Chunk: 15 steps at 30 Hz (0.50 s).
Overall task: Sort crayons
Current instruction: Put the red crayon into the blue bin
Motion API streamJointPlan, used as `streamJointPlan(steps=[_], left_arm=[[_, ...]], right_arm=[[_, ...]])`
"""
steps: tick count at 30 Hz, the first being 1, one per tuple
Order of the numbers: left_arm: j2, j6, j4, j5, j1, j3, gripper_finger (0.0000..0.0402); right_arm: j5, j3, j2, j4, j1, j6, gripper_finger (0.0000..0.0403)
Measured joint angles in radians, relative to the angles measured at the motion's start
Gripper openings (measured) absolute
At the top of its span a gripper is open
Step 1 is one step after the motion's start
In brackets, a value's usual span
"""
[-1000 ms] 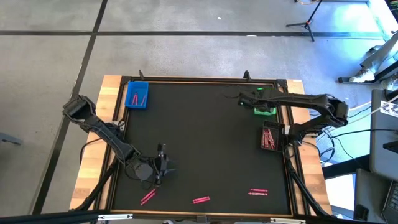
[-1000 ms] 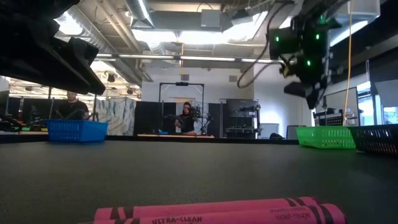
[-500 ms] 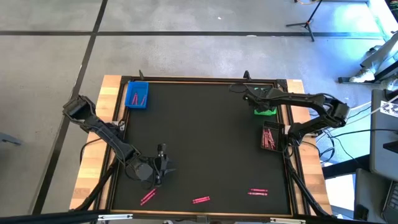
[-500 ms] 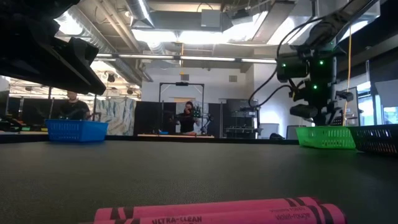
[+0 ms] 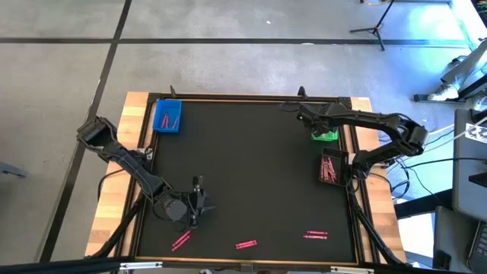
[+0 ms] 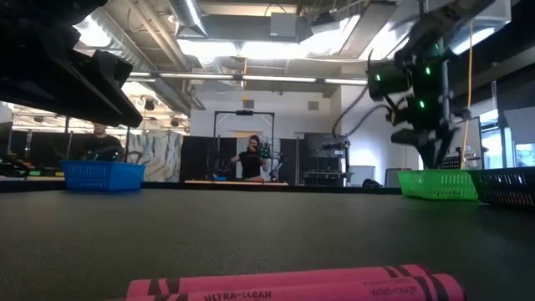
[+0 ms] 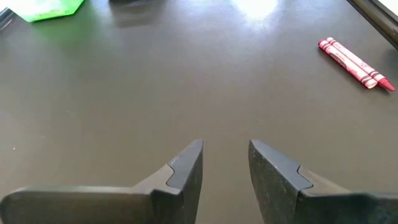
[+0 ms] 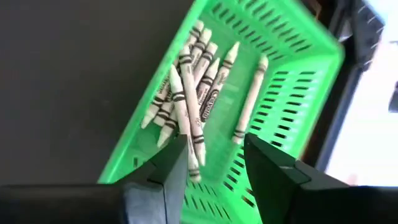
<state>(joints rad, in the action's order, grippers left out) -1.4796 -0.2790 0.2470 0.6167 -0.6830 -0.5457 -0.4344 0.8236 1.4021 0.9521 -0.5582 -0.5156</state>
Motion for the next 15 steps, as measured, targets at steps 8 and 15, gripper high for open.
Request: streamJointPlan(steps=[8, 15], left_arm=[[0.000, -0.001, 0.000, 0.000, 0.002, 0.000, 0.0120], [0.000, -0.006, 0.000, -0.040, -0.008, 0.000, 0.0120]], right_arm=[[0.039, 0.211, -0.008, 0.162, 0.221, -0.003, 0.0158], [0.069, 0.269, -0.008, 0.162, 0.520, -0.043, 0.0158]])
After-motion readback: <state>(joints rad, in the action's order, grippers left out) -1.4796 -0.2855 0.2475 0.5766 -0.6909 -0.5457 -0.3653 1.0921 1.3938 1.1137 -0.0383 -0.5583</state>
